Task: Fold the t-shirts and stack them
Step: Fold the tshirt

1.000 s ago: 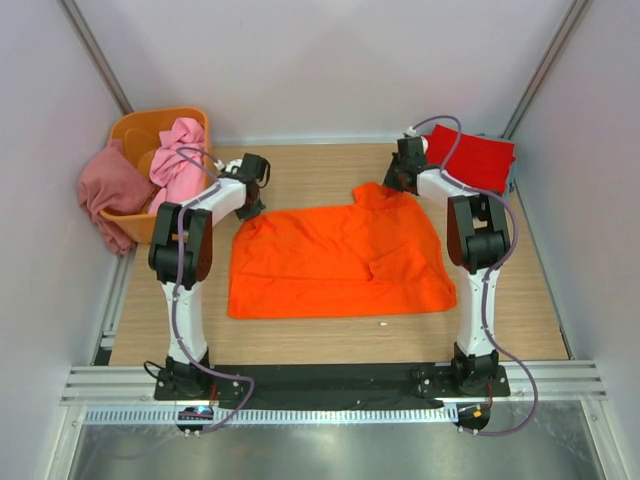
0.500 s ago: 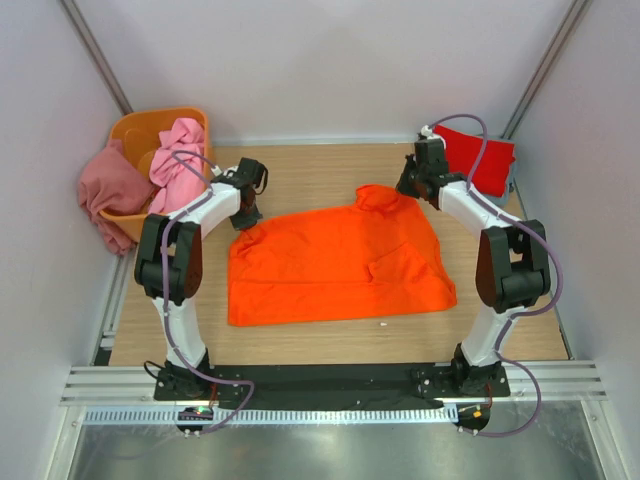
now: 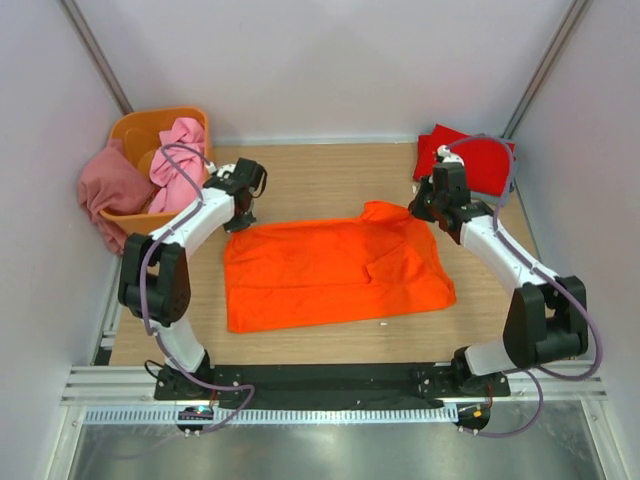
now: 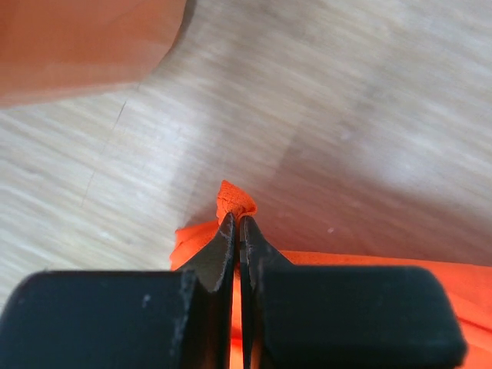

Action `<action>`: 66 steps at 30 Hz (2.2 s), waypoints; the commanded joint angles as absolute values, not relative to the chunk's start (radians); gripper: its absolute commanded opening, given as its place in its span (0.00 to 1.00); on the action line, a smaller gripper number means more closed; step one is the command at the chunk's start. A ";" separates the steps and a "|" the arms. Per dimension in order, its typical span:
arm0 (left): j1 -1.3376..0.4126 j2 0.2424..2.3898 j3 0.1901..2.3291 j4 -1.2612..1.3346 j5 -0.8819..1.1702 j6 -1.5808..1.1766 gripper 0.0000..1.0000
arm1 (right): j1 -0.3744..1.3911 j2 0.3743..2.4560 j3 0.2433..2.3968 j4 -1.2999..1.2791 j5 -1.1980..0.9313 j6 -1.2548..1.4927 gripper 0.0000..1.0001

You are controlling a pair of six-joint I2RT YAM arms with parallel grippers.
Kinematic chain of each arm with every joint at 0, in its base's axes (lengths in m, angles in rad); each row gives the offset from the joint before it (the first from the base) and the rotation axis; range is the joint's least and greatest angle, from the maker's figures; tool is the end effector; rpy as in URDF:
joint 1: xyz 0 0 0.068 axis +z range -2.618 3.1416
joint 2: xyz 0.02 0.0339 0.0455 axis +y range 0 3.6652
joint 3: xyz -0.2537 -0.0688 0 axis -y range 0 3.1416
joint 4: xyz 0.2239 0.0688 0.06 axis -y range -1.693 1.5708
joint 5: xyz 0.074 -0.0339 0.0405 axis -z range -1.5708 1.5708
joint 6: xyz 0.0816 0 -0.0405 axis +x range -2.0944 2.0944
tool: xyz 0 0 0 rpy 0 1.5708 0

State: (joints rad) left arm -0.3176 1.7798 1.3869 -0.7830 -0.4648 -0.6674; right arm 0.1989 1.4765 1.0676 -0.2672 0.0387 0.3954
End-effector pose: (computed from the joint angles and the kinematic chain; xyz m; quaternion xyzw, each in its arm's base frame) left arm 0.3525 -0.0774 0.1957 -0.2105 0.9318 0.1087 0.2750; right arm 0.3405 0.0654 0.2348 0.0968 0.8963 0.1100 0.4186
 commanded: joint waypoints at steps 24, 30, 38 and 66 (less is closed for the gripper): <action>-0.511 1.641 1.166 -0.930 -0.718 -0.761 0.00 | 0.201 1.088 0.724 -0.382 0.155 0.506 0.01; -0.514 1.649 1.135 -0.925 -0.733 -0.764 0.01 | 0.201 1.092 0.621 -0.387 0.218 0.650 0.01; -0.548 1.741 1.262 -1.002 -0.836 -0.762 0.00 | 0.201 1.152 0.607 -0.354 0.204 0.693 0.01; -0.356 2.006 1.528 -0.850 -0.819 -0.578 0.74 | 0.198 1.716 1.276 -0.347 0.224 0.471 0.01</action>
